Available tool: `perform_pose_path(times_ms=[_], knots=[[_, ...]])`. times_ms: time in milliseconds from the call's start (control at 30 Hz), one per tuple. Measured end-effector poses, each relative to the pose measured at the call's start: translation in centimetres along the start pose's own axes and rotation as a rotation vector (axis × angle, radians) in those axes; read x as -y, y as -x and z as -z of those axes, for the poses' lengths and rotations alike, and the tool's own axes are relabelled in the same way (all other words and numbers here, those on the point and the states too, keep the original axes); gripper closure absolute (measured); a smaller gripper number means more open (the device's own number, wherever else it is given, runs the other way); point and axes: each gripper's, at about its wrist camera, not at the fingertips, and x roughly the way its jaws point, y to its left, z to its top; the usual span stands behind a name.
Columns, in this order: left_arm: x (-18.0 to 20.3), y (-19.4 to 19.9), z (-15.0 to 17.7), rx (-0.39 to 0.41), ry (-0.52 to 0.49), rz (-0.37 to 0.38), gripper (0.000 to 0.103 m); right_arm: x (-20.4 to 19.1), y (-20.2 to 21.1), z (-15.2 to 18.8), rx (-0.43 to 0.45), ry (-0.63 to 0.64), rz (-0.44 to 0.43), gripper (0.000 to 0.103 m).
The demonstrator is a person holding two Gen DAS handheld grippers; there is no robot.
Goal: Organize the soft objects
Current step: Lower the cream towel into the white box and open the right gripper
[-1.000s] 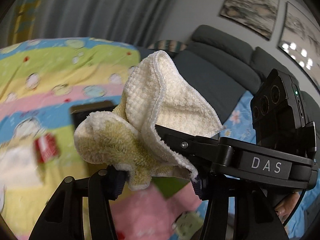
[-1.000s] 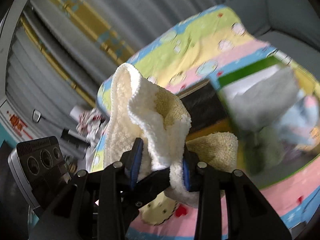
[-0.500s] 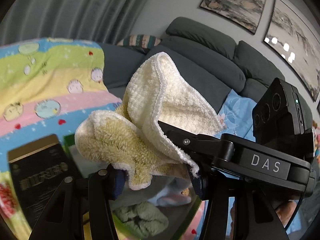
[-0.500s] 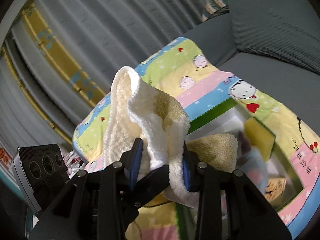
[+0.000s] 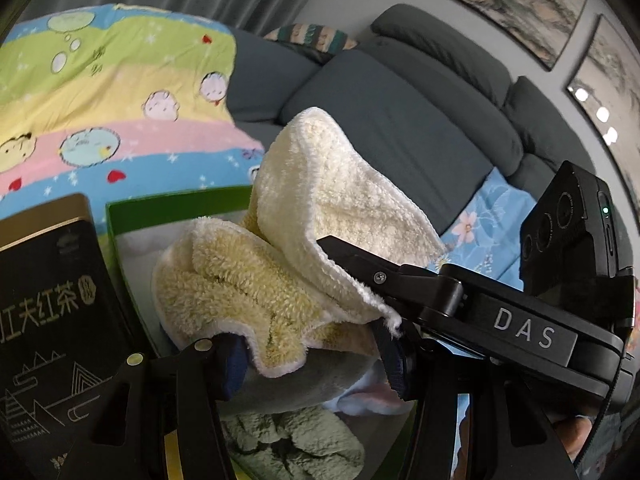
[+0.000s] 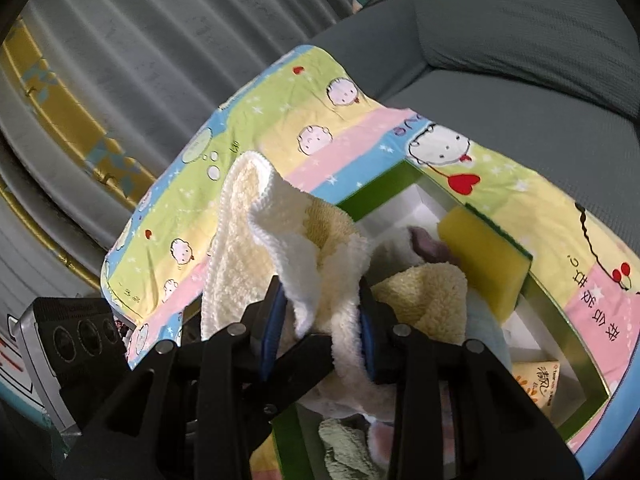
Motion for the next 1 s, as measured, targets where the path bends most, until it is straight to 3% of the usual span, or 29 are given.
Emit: perform_pose_path(times_ms=[500,733,900,1000], knots=[[1.8,-1.8,0.8,-0.046,-0.041,-0.100,0.048,2.3,-0.6,-0.1,-0.001,-0.042,0.100,0.081],[1.9,-1.5,0.9,-0.049,-0.032,-0.127,0.047,2.2,-0.4,-0.2,0.011,-0.044,0.101,0.081],[3.0,0.1,0.8,-0.054,-0.065,-0.137,0.034,1.6,1.0,-0.3,0.047,-0.034,0.061,0.069],[4.1,1.1,0.9,-0.054,-0.094,-0.146,0.024,1.3,2.1,-0.2,0.073,-0.025,0.085,0.051]])
